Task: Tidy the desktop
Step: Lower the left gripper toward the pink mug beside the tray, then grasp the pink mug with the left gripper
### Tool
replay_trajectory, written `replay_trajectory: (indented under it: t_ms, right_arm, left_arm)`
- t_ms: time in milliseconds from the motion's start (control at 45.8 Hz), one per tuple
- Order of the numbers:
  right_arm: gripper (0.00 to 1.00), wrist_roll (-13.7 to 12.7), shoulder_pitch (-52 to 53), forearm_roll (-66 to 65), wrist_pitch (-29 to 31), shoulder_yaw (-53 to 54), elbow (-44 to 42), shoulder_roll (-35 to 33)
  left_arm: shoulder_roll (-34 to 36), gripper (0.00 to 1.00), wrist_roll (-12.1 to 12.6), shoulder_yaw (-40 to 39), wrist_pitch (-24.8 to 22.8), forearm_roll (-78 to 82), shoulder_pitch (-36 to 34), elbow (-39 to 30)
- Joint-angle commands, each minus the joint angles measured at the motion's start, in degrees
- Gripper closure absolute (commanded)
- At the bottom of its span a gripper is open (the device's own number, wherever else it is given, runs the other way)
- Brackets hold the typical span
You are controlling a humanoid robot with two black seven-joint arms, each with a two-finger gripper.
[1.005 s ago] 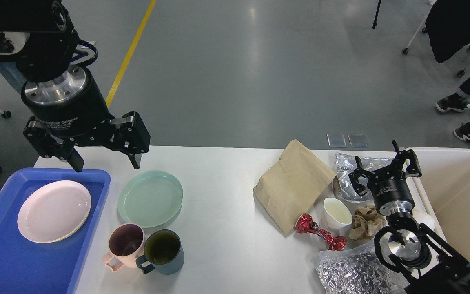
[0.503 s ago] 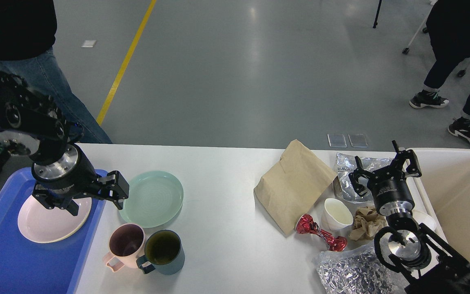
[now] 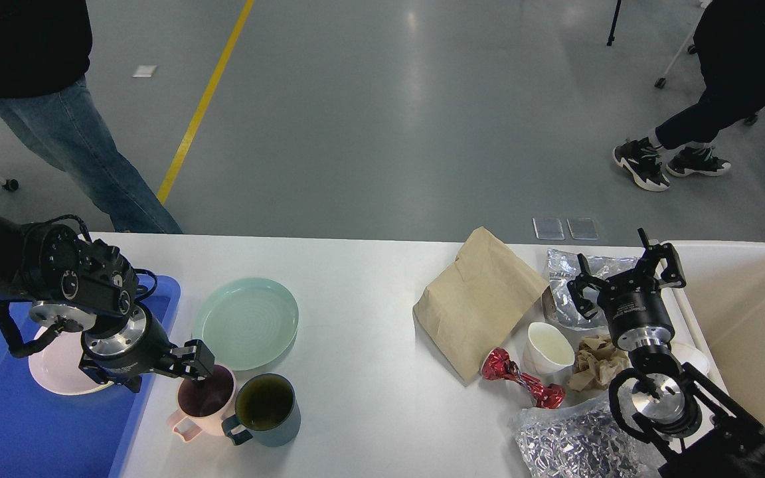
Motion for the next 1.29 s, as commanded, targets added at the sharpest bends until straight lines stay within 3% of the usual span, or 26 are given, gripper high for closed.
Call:
replay_trajectory:
  t_ms: [0,197,393,678,962,1115,1268]
  right_arm:
    - [0.00,0.0,0.0,0.0,0.0,0.0,0.0,0.0]
    - [0.00,0.0,0.0,0.0,0.0,0.0,0.0,0.0]
    - [0.00,0.0,0.0,0.0,0.0,0.0,0.0,0.0]
    - [0.00,0.1,0.0,0.0,0.0,0.0,0.0,0.0]
    - [0.00,0.0,0.0,0.0,0.0,0.0,0.0,0.0]
    - [0.00,0.0,0.0,0.0,0.0,0.0,0.0,0.0]
    - [0.00,0.0,0.0,0.0,0.0,0.0,0.0,0.0]
  left_arm:
    - [-0.1,0.09,-0.1,-0.1,2.3,0.0,2.1,0.5]
    - [-0.3,0.13,-0.1,-0.2,4.4,0.0,5.0,2.1]
    - [-1.4,0.23,0.1,-1.7,4.4,-0.1,8.9,5.8]
    - [-1.3,0.27,0.2,-3.8,4.4,-0.1,12.5,9.3]
    - [-1.2,0.42,0.1,-4.5,4.4,-0.1,13.5,10.1]
    - [-1.2,0.55,0.1,-5.3,4.3,-0.1,14.2,10.1]
    - [-0.8,0.75,0.2,-5.3,3.9,-0.2,14.2,10.1]
